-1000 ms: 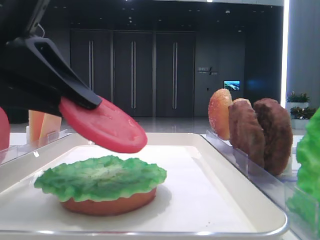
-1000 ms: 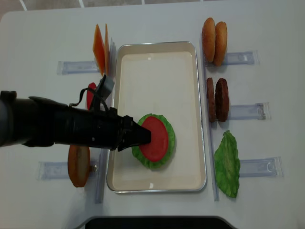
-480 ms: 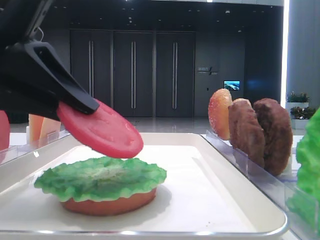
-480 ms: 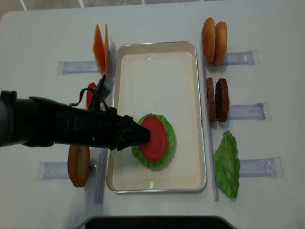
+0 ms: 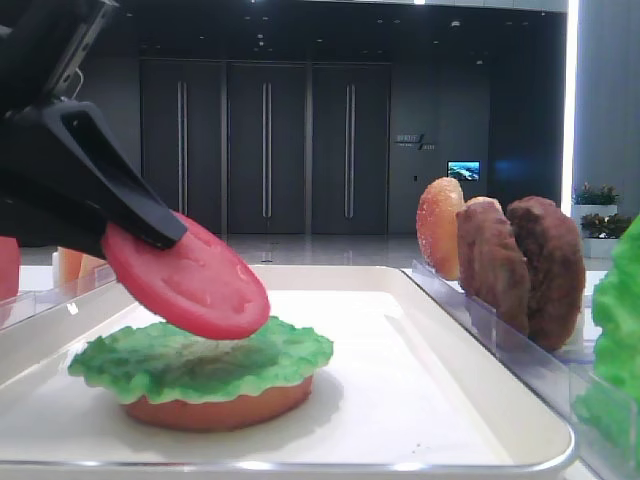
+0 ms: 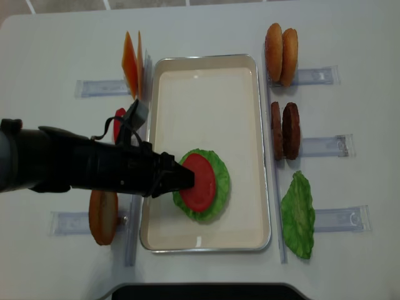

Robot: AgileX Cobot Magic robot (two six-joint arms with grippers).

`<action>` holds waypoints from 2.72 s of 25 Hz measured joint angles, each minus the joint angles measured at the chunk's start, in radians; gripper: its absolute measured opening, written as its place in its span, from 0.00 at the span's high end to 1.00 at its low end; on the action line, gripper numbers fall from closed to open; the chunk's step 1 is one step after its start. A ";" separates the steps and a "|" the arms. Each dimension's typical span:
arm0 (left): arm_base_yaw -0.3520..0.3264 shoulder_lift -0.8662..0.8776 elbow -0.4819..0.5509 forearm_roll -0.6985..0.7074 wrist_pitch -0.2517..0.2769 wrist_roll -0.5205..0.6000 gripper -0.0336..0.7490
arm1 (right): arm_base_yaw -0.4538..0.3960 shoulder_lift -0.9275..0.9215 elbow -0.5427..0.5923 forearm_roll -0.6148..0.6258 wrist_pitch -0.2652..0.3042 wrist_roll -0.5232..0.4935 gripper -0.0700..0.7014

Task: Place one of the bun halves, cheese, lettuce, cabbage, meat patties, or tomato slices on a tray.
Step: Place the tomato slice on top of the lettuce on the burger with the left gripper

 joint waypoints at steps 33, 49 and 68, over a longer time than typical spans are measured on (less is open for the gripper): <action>0.000 0.000 0.000 0.004 -0.013 -0.059 0.43 | 0.000 0.000 0.000 0.000 0.000 0.000 0.53; 0.000 0.000 -0.085 0.190 -0.032 -0.327 0.43 | 0.000 0.000 0.000 0.000 0.000 0.000 0.53; 0.000 0.000 -0.210 0.611 -0.012 -0.782 0.43 | 0.000 0.000 0.000 0.000 0.000 0.000 0.53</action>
